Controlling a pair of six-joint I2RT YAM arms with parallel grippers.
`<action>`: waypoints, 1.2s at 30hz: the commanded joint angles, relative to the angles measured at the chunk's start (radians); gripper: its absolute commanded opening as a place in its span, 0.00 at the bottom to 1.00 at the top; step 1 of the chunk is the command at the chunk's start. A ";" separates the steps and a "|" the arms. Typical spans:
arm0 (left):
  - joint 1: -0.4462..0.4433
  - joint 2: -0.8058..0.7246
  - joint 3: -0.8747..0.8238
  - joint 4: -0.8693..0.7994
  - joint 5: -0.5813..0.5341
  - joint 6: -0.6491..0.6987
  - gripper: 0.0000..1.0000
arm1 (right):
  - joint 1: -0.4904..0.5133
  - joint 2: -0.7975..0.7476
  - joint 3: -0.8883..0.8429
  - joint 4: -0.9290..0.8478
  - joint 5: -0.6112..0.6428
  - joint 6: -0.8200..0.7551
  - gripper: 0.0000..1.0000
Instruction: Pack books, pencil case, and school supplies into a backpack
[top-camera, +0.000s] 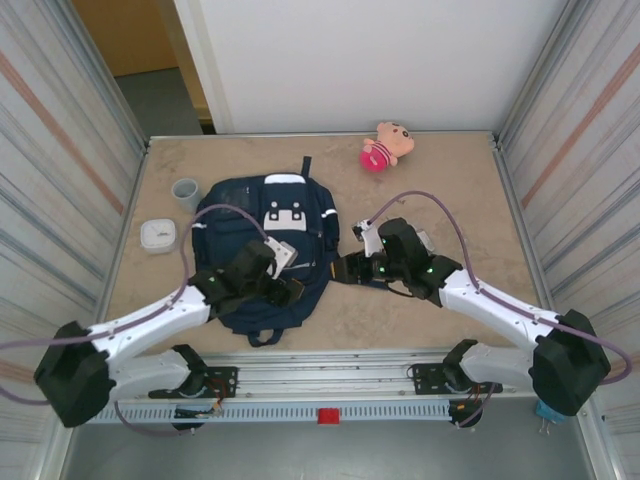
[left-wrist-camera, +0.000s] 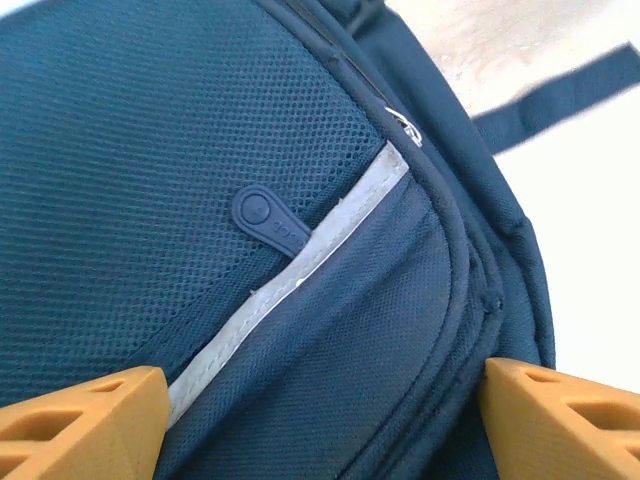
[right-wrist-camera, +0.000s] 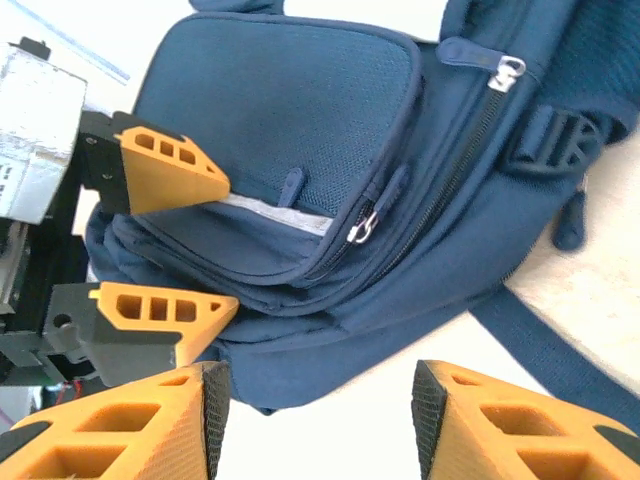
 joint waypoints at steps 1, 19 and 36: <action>0.008 0.092 0.036 0.117 0.049 -0.027 0.80 | -0.046 -0.004 -0.028 0.022 -0.015 0.039 0.53; 0.014 -0.289 0.179 -0.304 0.066 0.426 0.85 | -0.204 -0.233 -0.066 -0.063 -0.195 0.030 0.57; 0.284 -0.100 0.185 -0.453 0.076 0.977 0.86 | -0.128 -0.116 -0.063 0.021 -0.193 -0.008 0.57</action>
